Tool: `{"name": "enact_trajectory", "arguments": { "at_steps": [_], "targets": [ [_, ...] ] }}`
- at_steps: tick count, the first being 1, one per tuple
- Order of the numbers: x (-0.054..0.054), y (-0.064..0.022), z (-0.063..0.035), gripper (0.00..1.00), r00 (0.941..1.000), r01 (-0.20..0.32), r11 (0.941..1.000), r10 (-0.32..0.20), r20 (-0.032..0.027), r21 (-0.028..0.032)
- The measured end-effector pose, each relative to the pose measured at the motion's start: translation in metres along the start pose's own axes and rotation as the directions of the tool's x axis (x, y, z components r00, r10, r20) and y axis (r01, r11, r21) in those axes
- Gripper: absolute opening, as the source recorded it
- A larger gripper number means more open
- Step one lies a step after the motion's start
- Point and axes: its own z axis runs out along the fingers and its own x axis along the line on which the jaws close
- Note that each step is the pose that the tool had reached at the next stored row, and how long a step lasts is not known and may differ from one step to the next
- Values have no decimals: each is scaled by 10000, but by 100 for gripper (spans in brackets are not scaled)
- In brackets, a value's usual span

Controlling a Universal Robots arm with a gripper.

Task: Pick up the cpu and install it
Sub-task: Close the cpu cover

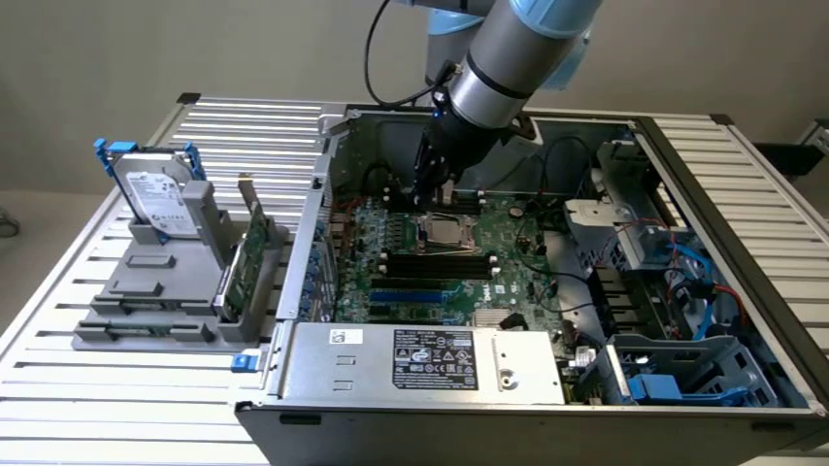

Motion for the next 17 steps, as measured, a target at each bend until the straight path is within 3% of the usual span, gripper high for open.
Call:
{"name": "enact_trajectory", "arguments": {
  "at_steps": [2, 3, 6, 8, 14, 17],
  "targets": [
    [1, -1, 0, 11, 10000, -9, 10000, 9, 31, -28],
    [2, 0, 0, 11, 10000, -14, 10000, 14, 71, -78],
    [5, 2, 6, 11, 9996, -52, 9997, 58, 276, -245],
    [10, 8, 21, 11, 9994, -59, 9994, 71, 352, -339],
    [17, 43, 117, 11, 9992, -63, 9991, 79, 401, -409],
    [20, 52, 142, 11, 9990, -54, 9985, 78, 445, -540]
  ]
}}
